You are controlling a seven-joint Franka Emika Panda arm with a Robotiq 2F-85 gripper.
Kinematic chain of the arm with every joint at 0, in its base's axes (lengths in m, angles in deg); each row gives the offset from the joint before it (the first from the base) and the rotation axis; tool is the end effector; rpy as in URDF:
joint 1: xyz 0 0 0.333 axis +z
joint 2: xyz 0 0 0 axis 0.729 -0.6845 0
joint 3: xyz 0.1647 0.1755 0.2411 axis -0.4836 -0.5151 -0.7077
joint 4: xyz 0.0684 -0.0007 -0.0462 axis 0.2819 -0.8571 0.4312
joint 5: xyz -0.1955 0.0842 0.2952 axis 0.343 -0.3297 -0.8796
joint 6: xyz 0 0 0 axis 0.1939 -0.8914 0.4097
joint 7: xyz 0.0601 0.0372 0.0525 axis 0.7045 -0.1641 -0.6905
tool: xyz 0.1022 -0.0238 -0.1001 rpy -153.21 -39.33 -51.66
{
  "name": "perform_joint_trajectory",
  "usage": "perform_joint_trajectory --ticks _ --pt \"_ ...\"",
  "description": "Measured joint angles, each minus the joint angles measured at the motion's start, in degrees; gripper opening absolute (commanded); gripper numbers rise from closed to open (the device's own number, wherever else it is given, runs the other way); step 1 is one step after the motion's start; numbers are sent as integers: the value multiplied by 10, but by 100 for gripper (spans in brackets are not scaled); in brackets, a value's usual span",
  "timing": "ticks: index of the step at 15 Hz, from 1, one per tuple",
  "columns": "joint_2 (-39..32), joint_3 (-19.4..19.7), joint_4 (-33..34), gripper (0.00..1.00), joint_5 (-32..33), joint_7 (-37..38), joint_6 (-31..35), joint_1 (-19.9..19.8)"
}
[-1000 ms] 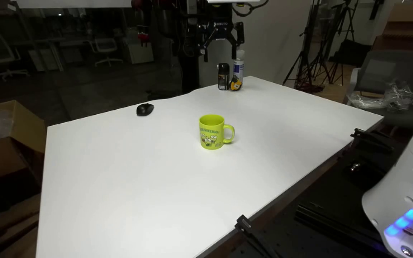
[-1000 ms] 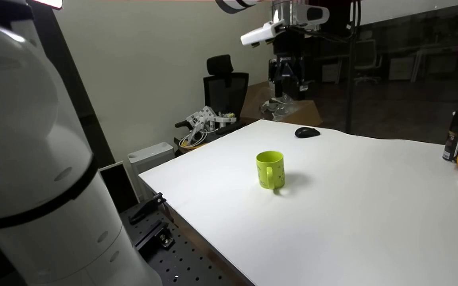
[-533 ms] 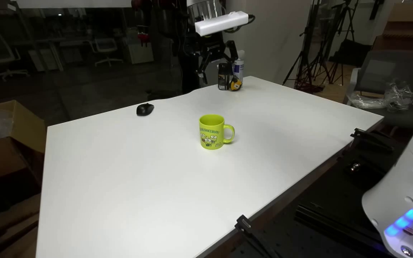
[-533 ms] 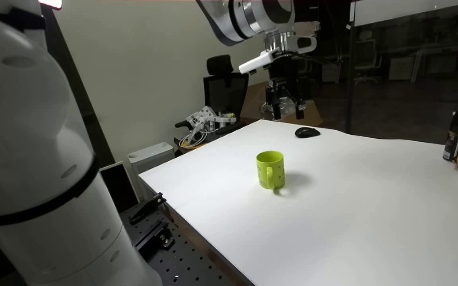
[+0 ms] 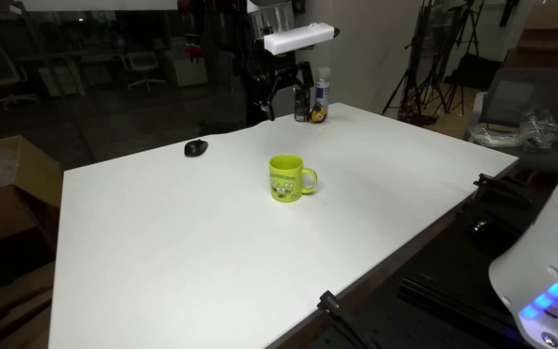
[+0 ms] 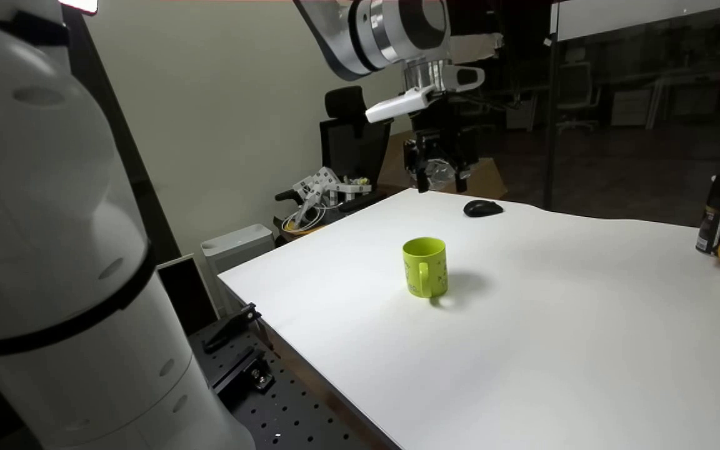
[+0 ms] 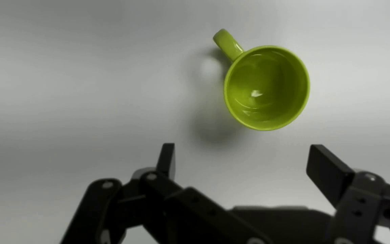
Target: Move the mug to the right
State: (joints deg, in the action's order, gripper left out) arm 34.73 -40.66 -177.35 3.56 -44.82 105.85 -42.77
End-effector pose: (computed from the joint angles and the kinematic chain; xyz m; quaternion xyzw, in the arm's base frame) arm 0.5184 0.0563 0.3023 0.9967 -0.0445 -0.0310 0.0610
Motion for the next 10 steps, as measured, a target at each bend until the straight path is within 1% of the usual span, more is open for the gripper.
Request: perform_joint_trajectory --ticks 5,8,10 --pt "35 -26 -95 100 -34 -75 58 19" --pt "53 -33 -144 100 -51 -93 90 25" --pt "59 -33 -156 100 -54 -97 97 25"
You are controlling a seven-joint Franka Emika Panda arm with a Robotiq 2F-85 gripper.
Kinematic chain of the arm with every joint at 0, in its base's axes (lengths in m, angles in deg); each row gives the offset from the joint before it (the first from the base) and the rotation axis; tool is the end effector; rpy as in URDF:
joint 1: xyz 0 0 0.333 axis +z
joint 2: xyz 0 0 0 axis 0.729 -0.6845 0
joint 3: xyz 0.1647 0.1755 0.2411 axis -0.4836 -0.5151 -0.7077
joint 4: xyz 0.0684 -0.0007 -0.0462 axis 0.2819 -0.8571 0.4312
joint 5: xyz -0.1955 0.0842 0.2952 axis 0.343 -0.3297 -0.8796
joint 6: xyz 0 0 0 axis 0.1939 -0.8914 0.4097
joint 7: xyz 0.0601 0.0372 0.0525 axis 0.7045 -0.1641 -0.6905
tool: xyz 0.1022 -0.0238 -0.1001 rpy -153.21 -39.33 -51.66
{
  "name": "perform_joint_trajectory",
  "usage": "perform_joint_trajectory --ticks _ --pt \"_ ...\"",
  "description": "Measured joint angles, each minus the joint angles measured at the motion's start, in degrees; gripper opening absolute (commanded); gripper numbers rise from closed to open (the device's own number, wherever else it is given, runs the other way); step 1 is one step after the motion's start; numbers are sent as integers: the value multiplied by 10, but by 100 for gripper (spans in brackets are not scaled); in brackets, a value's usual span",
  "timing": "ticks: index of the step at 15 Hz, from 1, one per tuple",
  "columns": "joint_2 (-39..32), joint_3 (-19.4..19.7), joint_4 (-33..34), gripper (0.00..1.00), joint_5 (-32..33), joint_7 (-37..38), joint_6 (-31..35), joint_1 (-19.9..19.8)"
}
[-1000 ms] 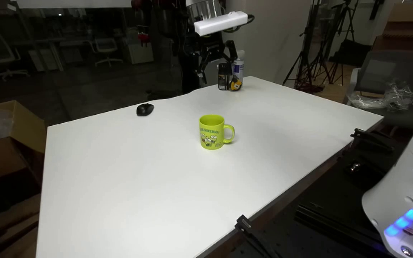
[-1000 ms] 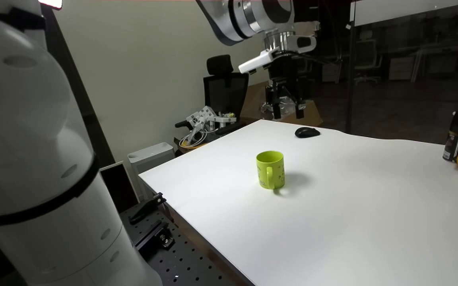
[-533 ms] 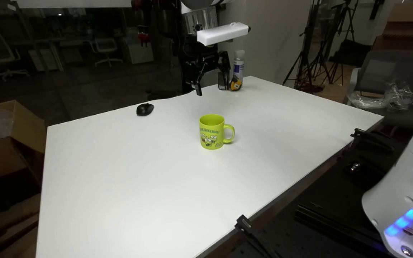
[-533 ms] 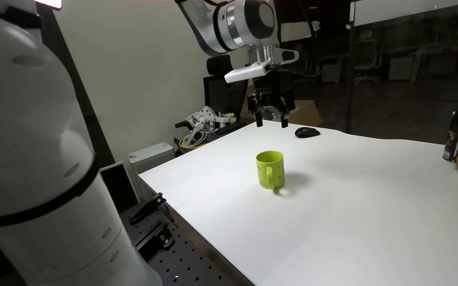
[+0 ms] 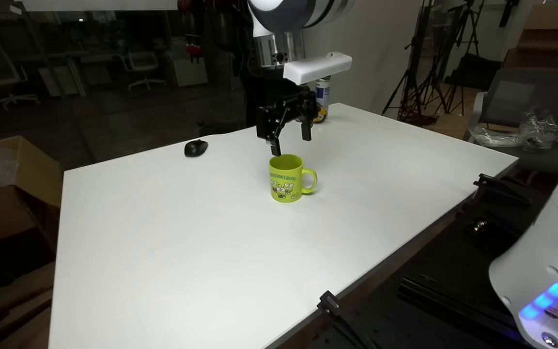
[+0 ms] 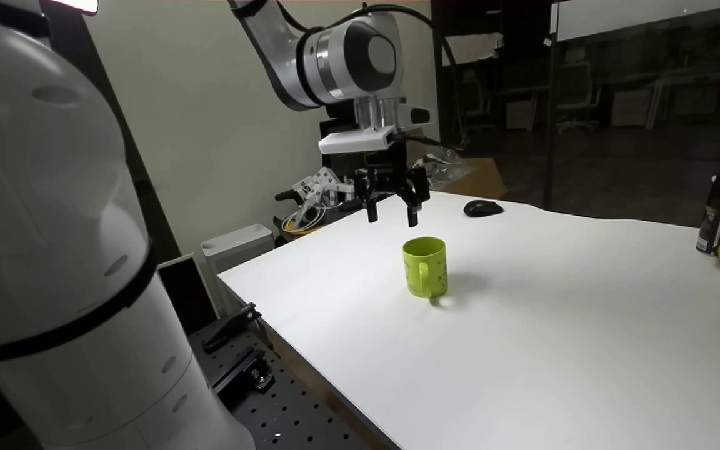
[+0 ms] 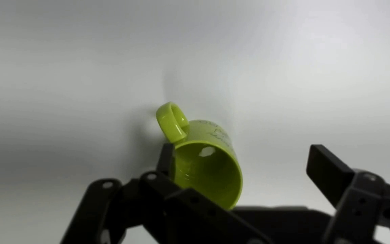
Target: Move the mug to the right
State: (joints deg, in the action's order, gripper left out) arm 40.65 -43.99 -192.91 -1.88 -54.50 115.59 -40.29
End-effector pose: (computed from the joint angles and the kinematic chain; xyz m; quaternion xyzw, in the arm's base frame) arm 0.4386 0.0994 0.2669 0.9971 0.0613 -0.0394 0.0228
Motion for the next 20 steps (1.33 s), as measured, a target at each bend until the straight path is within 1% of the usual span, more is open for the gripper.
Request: perform_joint_trajectory --ticks 3,5,9,12,16,20 --pt "1 0 -1 100 -2 -5 0 0" --pt "-3 1 -2 100 -2 -28 2 -1" --pt "-18 4 -2 100 11 -114 16 -6" --pt "-42 4 1 100 6 -180 46 -8" --pt "-57 4 7 100 6 -191 53 -9" --pt "-72 4 14 100 30 -203 53 -9"
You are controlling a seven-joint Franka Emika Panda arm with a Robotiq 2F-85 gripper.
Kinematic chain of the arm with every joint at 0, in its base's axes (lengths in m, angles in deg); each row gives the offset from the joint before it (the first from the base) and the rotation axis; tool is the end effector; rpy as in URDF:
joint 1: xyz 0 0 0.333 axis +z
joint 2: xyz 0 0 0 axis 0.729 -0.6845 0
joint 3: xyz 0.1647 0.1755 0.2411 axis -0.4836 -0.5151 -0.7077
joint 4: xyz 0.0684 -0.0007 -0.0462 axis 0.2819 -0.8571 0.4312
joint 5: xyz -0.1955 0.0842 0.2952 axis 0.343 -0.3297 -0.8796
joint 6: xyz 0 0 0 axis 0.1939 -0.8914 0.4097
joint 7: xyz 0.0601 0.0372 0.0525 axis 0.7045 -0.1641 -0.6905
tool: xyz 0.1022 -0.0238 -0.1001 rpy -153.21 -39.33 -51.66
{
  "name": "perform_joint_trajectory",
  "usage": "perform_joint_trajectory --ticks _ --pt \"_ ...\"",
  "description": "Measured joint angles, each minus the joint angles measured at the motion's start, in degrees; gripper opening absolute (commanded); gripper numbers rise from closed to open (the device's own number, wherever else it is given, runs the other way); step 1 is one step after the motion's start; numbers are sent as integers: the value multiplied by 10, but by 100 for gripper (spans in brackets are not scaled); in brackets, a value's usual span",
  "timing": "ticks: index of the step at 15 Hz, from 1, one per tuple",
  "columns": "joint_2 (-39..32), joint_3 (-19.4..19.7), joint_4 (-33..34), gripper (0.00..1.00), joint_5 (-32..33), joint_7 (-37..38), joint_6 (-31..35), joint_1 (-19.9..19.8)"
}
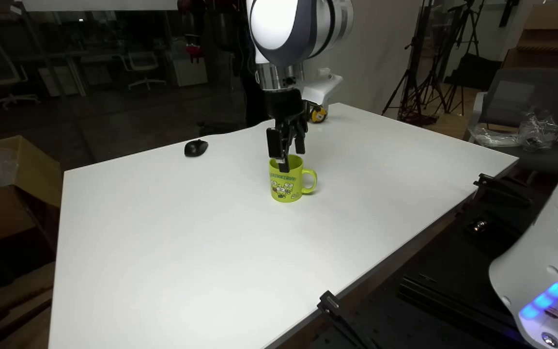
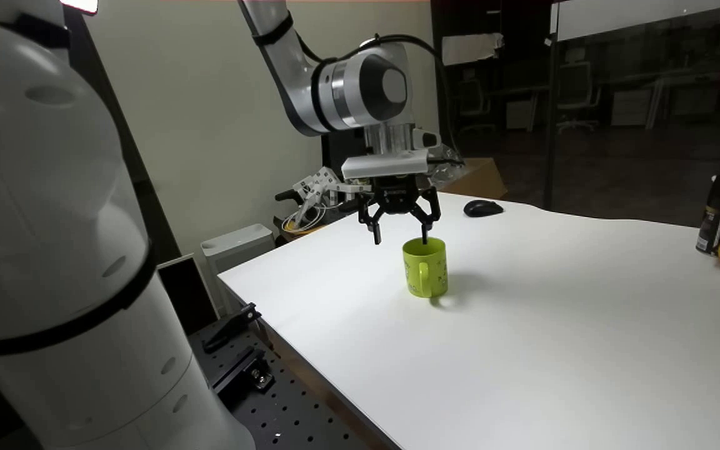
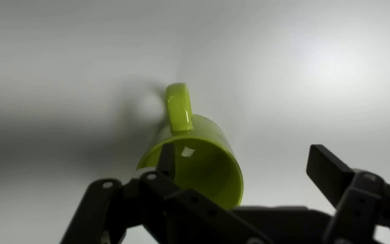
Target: Move the mug to the right
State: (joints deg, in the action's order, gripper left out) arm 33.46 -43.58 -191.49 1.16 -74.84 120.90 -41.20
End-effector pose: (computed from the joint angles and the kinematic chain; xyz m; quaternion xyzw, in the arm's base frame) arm 0.4537 0.0935 0.2250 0.9674 0.2483 -0.0463 0.0198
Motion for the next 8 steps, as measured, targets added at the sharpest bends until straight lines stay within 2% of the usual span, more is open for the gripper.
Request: perform_joint_trajectory --ticks 8 --pt "-79 0 65 100 24 -84 -3 -5"
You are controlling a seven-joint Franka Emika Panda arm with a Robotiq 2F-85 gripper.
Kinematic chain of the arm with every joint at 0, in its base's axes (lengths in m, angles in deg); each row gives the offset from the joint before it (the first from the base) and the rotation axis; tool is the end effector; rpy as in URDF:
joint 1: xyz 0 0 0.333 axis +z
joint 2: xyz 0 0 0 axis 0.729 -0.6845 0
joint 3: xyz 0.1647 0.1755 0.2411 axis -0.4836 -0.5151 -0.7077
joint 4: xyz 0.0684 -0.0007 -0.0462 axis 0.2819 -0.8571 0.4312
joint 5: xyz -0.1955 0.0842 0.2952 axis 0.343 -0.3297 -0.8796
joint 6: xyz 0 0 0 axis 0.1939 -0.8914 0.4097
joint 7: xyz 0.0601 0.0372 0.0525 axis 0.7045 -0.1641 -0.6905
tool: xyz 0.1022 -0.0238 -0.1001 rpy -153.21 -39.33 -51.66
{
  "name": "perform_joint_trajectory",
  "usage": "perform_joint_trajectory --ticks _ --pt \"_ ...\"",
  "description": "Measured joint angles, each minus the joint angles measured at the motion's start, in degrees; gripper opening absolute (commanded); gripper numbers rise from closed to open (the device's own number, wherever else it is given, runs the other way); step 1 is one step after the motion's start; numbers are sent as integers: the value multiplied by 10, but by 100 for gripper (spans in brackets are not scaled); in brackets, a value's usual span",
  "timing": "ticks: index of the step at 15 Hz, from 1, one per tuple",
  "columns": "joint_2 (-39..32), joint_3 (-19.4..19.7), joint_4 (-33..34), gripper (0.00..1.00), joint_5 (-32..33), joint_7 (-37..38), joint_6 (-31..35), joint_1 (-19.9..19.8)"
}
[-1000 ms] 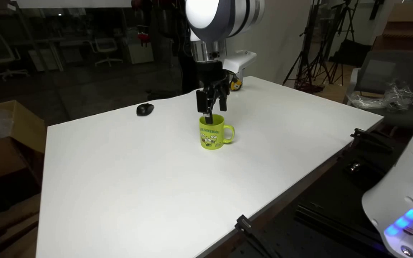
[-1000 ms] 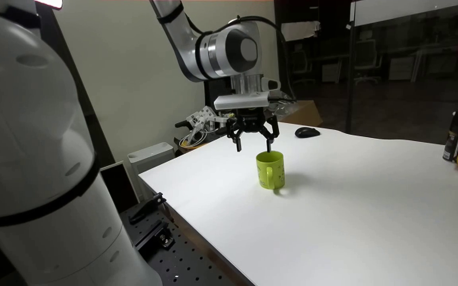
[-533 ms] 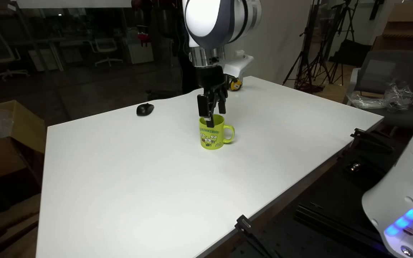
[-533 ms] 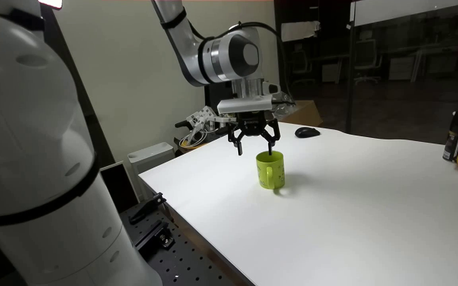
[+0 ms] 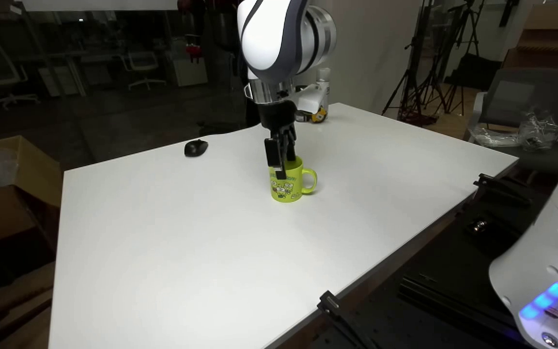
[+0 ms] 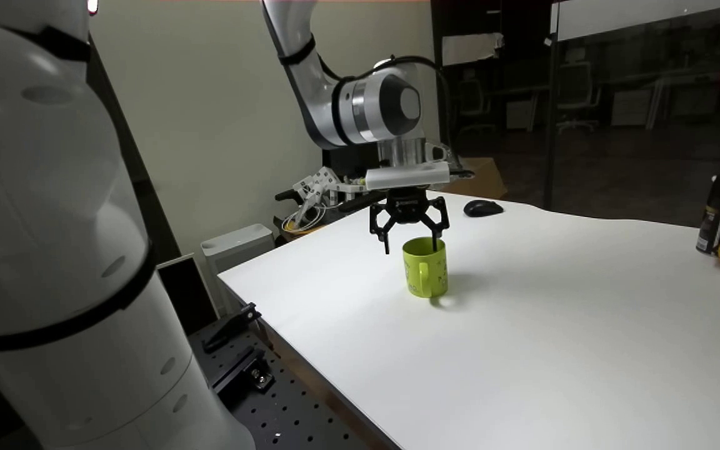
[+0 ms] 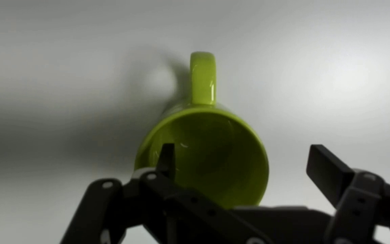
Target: Move the mug to the right
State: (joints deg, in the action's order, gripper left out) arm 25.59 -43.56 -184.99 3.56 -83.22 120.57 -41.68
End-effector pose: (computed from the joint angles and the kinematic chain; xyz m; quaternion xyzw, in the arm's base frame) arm 0.4849 0.0957 0.1942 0.9418 0.3301 -0.0616 0.0184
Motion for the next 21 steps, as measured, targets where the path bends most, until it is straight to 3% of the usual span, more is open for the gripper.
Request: perform_joint_trajectory --ticks 1,3,10,13,20,21 --pt "-10 0 10 75 2 -8 -3 0" --pt "-28 0 28 67 9 -19 -7 0" --pt "-48 -6 54 17 12 -28 -15 1" --pt "-47 -12 56 1 11 -28 -21 1" --pt "-45 -19 57 3 9 -27 -27 1" --pt "-45 -20 57 35 8 -28 -27 1"
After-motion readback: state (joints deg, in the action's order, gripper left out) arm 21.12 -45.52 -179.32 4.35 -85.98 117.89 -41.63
